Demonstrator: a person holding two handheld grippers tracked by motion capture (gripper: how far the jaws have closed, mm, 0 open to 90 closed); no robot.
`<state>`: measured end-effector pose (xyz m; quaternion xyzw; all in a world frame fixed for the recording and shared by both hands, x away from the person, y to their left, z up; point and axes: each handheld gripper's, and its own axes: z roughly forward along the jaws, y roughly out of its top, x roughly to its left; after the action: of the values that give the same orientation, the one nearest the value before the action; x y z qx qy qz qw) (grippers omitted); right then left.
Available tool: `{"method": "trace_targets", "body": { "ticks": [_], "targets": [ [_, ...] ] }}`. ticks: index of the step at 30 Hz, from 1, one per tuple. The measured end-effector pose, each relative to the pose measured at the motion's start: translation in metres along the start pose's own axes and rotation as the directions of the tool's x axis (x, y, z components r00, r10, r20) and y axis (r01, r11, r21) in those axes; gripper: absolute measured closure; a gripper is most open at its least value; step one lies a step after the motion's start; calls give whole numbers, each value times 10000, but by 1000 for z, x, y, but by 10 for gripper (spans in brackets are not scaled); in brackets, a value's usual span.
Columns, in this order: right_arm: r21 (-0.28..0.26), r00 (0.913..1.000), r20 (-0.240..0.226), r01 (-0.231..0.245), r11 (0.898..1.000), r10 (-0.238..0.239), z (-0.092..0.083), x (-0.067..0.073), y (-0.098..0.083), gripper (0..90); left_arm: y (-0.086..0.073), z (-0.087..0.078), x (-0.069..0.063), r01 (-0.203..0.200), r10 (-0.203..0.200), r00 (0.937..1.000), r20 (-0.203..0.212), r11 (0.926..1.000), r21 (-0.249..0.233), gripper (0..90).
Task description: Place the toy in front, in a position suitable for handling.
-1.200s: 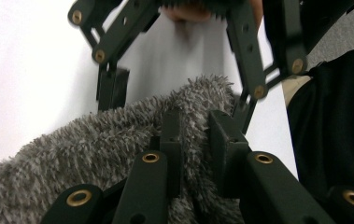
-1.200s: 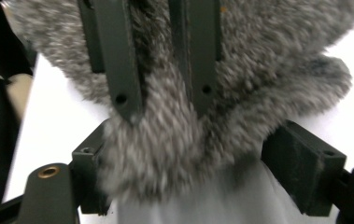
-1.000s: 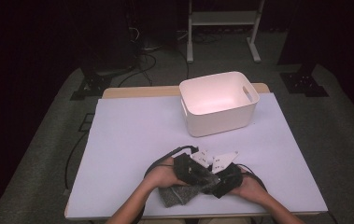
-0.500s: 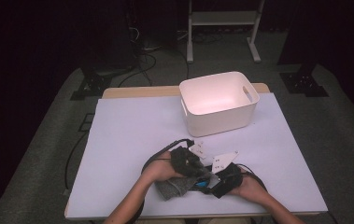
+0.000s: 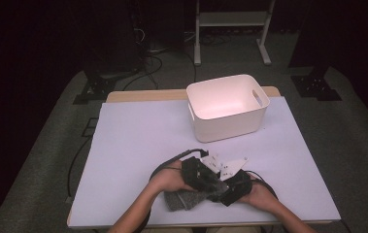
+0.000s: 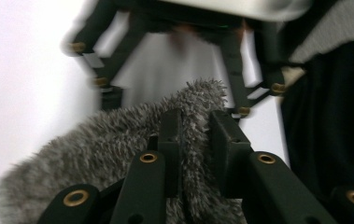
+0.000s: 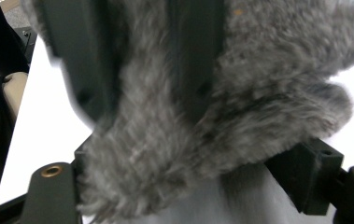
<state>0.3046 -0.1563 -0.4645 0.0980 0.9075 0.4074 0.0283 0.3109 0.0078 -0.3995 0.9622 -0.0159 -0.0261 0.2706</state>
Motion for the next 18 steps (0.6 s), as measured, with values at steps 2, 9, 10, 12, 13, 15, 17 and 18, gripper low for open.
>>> {"method": "trace_targets", "body": {
  "ticks": [2,9,10,12,13,15,17,18],
  "targets": [
    [27,10000,58,40,10000,-40,0,1,0,239,-3,1,3,153,-151,9998,100,9997,-174,743],
    [34,10000,81,44,10000,-45,0,1,0,240,-25,-17,4,635,-638,9979,-91,9976,-276,746],
    [28,9999,83,71,10000,-72,0,1,0,240,-29,-20,4,756,-761,9970,-115,9965,-344,745],
    [30,9999,93,97,9999,-97,0,1,0,240,-39,-28,5,969,-981,9947,-295,9945,-408,744],
    [30,9999,93,97,9999,-97,0,1,0,240,-39,-28,5,969,-981,9947,-295,9945,-408,744],
    [39,9999,87,94,9999,-94,0,1,0,241,-51,-36,6,1241,-1262,9904,-560,9914,-409,743],
    [37,9999,95,127,9999,-127,0,1,0,241,-61,-41,7,1441,-1461,9866,-720,9890,-323,741],
    [39,9999,98,131,9999,-132,0,1,0,241,-61,-41,7,1441,-1461,9866,-720,9890,-323,741]
  ]
}}
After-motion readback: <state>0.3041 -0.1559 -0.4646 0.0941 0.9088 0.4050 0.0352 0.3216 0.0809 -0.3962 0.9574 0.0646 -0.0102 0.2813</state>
